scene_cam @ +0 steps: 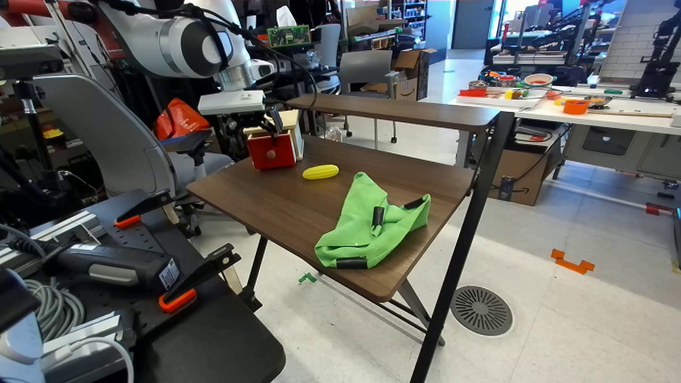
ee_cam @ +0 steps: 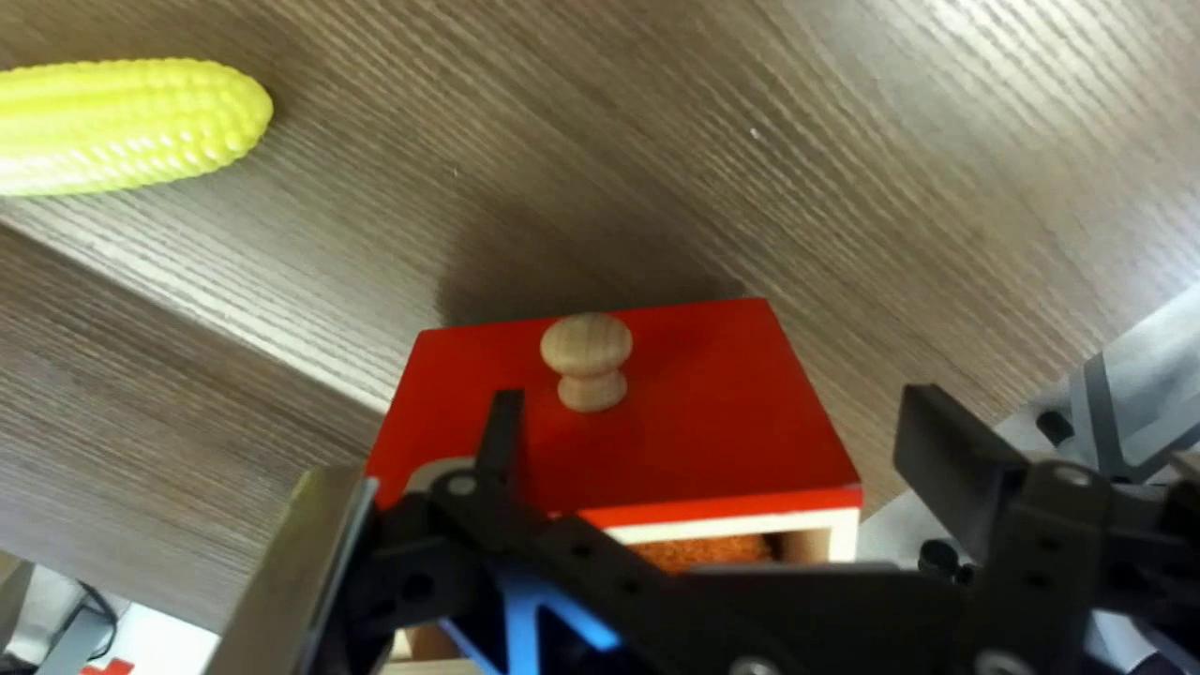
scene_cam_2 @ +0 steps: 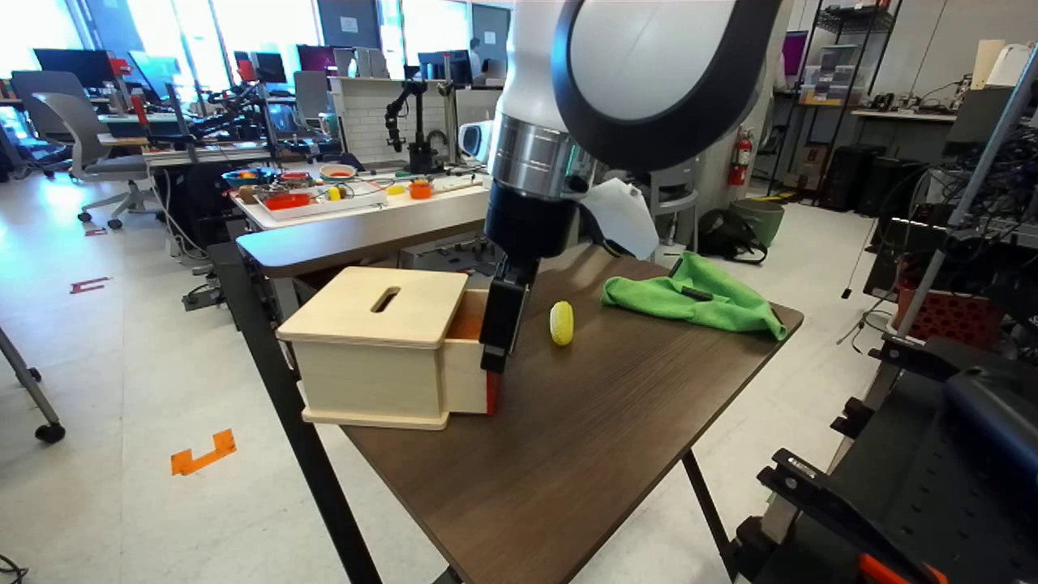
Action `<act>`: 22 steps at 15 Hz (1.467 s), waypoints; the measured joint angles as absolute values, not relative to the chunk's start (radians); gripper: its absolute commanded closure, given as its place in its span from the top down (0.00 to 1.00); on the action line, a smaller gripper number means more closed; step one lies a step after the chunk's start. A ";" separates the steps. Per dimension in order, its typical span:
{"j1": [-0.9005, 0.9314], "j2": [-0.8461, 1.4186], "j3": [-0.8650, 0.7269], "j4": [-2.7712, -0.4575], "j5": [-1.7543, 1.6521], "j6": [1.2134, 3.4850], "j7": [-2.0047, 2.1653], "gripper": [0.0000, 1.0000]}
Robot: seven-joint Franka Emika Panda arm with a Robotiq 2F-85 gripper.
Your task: Close the drawer
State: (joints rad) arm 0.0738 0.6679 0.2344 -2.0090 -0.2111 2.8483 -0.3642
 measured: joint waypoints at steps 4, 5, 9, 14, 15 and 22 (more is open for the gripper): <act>0.073 0.695 0.246 -1.977 -0.210 2.852 -0.365 1.00; 0.071 0.705 0.252 -1.967 -0.209 2.858 -0.365 1.00; 0.045 0.752 0.289 -1.936 -0.199 2.909 -0.369 1.00; -0.001 0.776 0.336 -1.932 -0.196 2.970 -0.384 1.00; -0.011 0.779 0.346 -1.932 -0.196 2.969 -0.392 1.00; -0.046 0.714 0.353 -1.954 -0.195 2.670 -0.454 1.00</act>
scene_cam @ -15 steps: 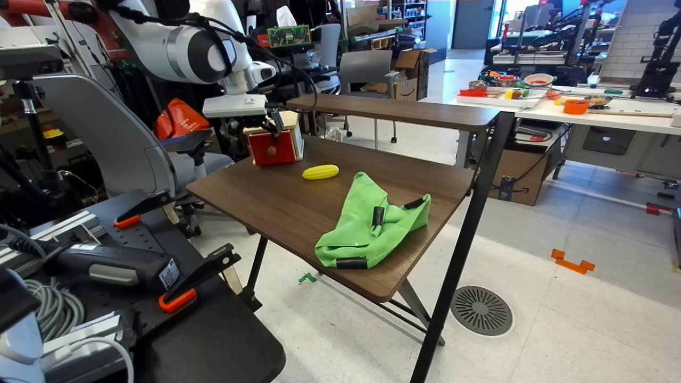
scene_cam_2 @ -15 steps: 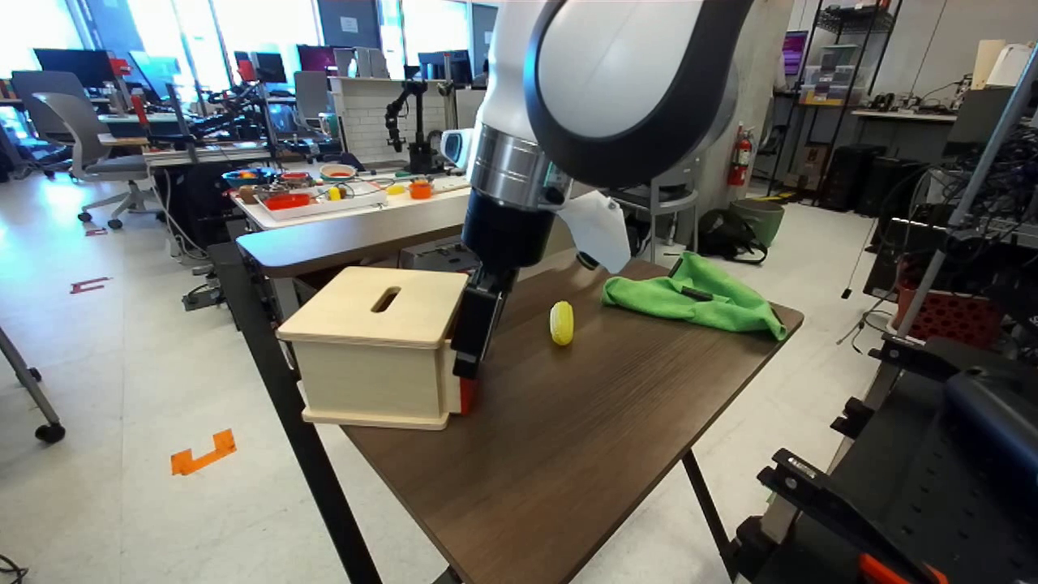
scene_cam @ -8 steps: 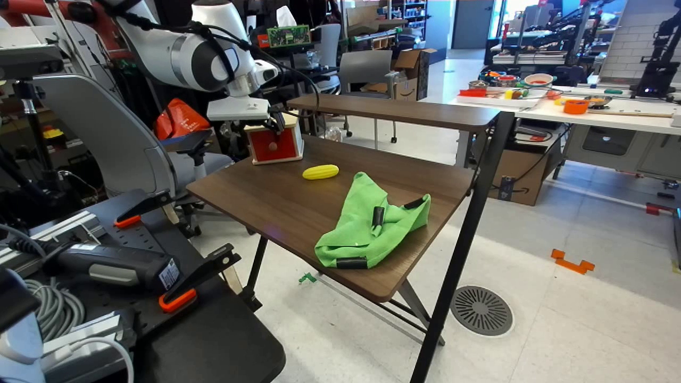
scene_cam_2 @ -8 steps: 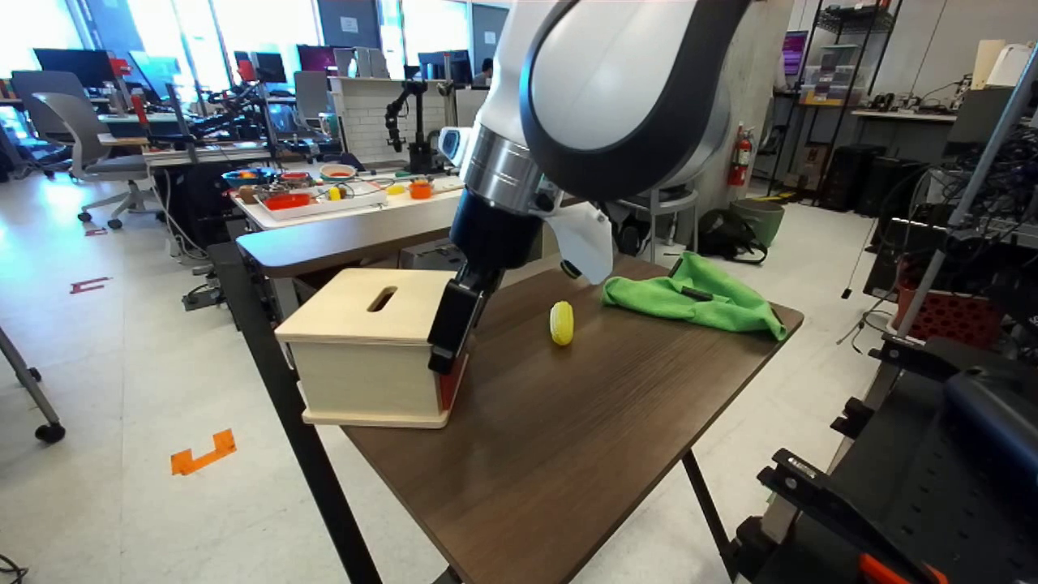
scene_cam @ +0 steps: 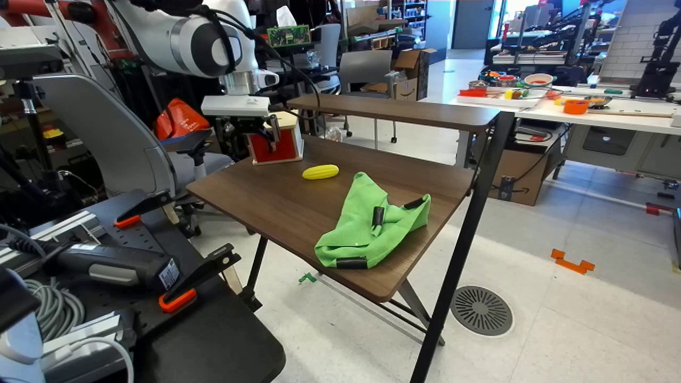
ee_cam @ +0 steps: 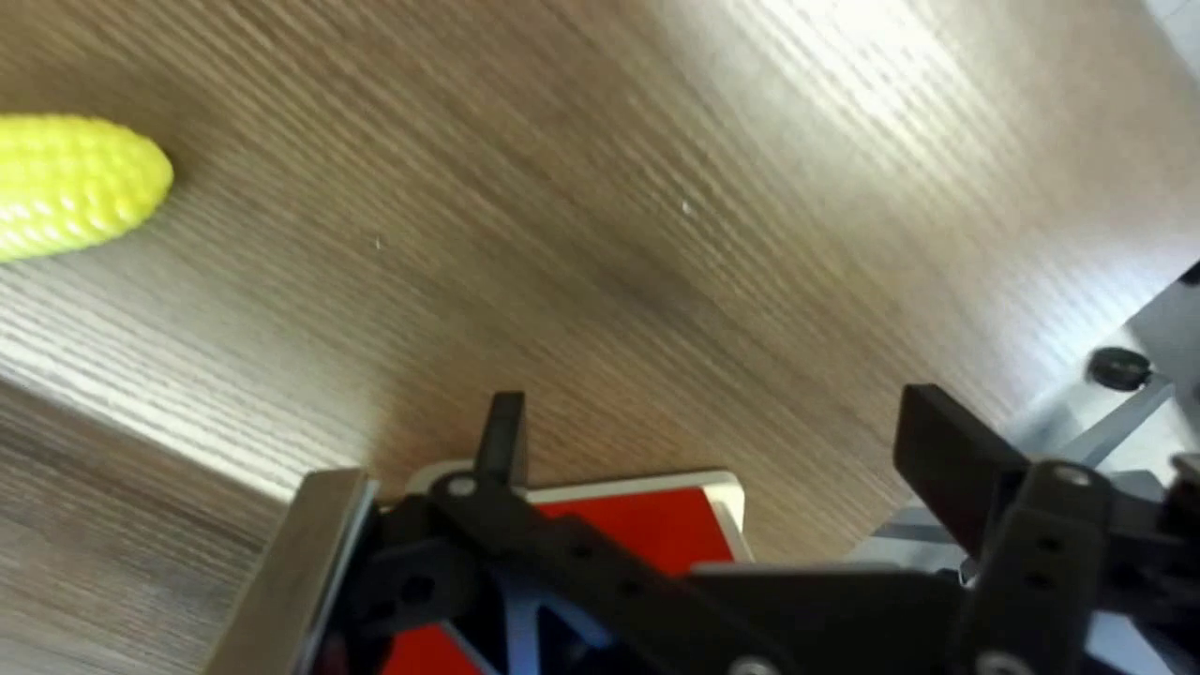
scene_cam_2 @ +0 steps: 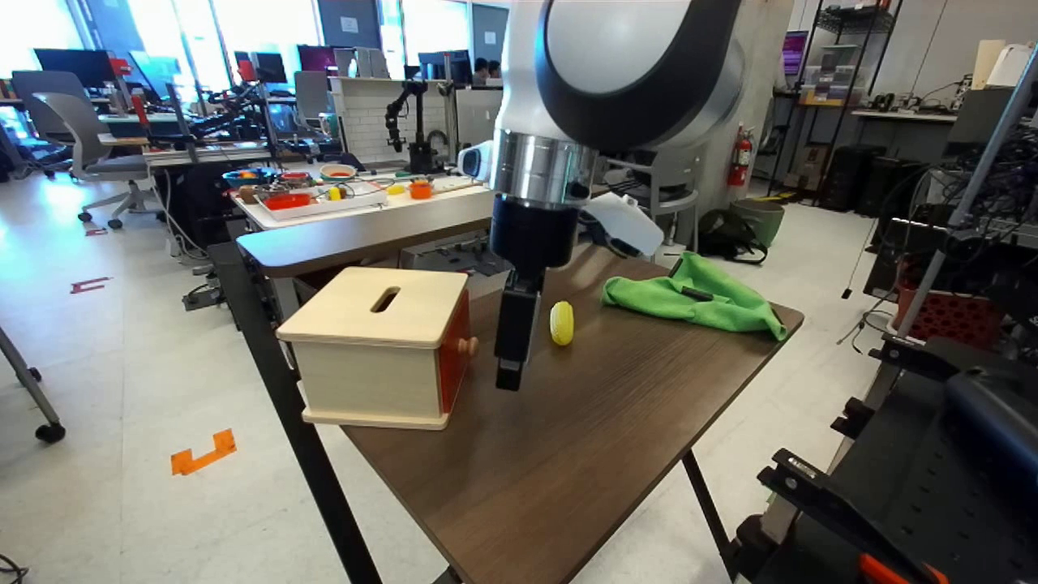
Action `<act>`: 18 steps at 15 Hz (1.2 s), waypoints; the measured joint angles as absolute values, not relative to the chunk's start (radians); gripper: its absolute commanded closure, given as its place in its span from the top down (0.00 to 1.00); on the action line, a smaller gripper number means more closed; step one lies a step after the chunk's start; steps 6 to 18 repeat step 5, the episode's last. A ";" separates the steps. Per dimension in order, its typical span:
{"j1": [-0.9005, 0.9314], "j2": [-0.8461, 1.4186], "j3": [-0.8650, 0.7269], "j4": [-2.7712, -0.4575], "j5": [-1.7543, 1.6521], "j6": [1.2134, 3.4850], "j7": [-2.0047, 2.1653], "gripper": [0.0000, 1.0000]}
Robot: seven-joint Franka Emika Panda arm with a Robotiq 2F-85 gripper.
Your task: Close the drawer
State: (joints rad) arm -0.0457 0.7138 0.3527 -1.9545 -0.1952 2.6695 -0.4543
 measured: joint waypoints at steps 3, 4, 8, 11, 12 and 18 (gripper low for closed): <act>-0.044 0.635 0.343 -1.962 -0.180 2.524 -0.454 1.00; -0.044 0.610 0.342 -1.964 -0.171 2.491 -0.454 1.00; -0.044 0.592 0.342 -1.968 -0.168 2.476 -0.454 1.00; -0.044 0.592 0.342 -1.968 -0.168 2.476 -0.454 1.00; -0.044 0.592 0.342 -1.968 -0.168 2.476 -0.454 1.00; -0.044 0.592 0.342 -1.968 -0.168 2.476 -0.454 1.00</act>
